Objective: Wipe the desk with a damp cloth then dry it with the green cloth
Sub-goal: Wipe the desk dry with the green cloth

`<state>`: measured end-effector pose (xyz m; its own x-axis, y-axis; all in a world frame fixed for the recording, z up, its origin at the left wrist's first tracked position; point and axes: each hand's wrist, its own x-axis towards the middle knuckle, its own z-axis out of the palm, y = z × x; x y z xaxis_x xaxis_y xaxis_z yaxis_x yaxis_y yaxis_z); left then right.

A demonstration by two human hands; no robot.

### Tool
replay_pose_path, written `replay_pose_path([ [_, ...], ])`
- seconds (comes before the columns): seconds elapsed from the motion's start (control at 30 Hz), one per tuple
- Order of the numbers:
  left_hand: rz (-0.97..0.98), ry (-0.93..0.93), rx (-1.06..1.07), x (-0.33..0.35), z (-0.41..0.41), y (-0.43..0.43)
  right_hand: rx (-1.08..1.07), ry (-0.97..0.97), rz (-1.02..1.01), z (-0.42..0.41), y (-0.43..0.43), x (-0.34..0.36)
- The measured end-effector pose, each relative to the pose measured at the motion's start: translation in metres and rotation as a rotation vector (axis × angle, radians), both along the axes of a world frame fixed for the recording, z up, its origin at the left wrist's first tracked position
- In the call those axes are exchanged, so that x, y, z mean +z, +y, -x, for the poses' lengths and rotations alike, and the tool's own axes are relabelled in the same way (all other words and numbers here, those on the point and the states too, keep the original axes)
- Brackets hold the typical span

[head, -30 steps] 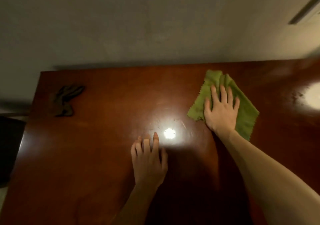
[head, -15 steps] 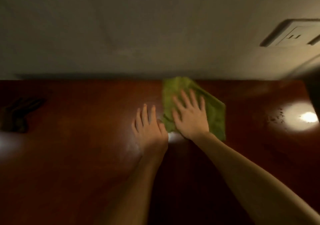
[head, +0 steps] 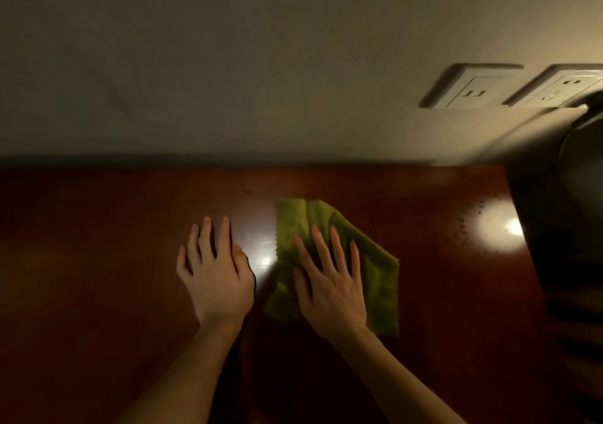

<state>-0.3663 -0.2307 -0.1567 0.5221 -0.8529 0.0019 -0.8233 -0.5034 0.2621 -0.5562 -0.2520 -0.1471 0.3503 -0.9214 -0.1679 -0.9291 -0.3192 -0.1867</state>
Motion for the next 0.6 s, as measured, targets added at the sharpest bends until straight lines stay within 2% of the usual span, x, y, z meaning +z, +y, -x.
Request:
replay_pose_path([
  [0.13, -0.02, -0.01, -0.001, 0.001, -0.002, 0.001, 0.111, -0.002, 0.014, 0.006, -0.034, -0.004],
  [0.33, -0.002, -0.018, 0.009, 0.001, 0.0, 0.001, -0.108, -0.039, 0.083, -0.004, -0.123, -0.015],
  [0.47, -0.004, -0.026, 0.006, 0.0, -0.002, 0.002, -0.075, -0.039, 0.1, 0.002, -0.071, -0.009],
  [0.6, -0.011, -0.015, 0.007, 0.001, -0.001, 0.001, 0.134, 0.003, -0.038, 0.024, 0.012, -0.001],
])
